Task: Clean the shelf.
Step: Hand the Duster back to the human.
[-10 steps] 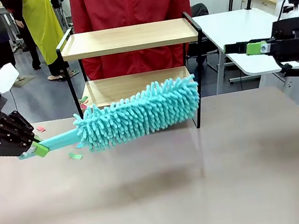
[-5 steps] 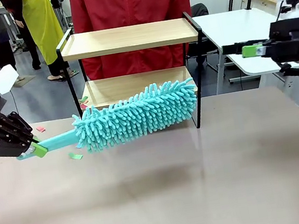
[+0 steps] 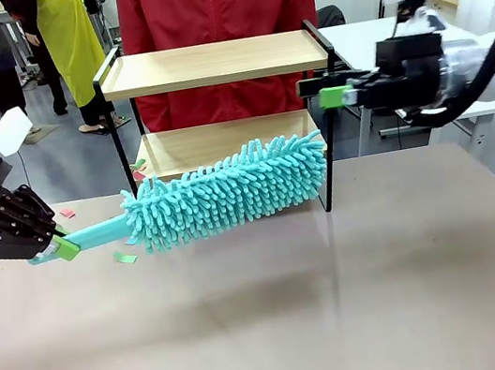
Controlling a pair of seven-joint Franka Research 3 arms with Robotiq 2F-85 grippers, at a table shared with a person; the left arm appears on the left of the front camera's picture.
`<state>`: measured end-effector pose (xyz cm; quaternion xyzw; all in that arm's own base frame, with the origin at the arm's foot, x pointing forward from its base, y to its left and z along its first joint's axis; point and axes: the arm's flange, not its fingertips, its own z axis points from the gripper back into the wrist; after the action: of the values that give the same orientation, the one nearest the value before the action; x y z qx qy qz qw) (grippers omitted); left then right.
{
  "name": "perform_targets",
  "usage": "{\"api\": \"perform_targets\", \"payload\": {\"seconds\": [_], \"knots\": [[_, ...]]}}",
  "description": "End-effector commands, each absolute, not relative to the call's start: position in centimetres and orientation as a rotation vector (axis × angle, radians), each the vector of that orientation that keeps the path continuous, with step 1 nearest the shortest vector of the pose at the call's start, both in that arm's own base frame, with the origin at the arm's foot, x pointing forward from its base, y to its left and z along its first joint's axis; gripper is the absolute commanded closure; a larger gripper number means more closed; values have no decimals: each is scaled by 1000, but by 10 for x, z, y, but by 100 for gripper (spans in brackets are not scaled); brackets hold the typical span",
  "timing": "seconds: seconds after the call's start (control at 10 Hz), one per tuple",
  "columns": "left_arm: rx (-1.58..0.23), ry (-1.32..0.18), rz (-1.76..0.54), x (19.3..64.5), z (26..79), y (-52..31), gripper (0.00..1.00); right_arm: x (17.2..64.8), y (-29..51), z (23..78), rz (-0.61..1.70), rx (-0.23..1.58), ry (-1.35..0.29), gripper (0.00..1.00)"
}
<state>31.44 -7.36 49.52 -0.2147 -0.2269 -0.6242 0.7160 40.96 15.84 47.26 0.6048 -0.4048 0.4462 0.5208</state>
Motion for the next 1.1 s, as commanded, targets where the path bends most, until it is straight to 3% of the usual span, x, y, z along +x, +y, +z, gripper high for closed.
{"api": "perform_targets", "payload": {"seconds": [0.0, 0.6, 1.0], "knots": [[-496, -515, -1369, 314, 498, -74, 87, 418, 189, 460, 1118, 1462, -940, 0], [-496, -515, -1369, 314, 498, -74, 87, 421, 200, 432, 1187, 1424, -979, 0], [-496, -515, -1369, 314, 498, -74, 87, 423, 186, 413, 1211, 1373, -903, 0]]}}
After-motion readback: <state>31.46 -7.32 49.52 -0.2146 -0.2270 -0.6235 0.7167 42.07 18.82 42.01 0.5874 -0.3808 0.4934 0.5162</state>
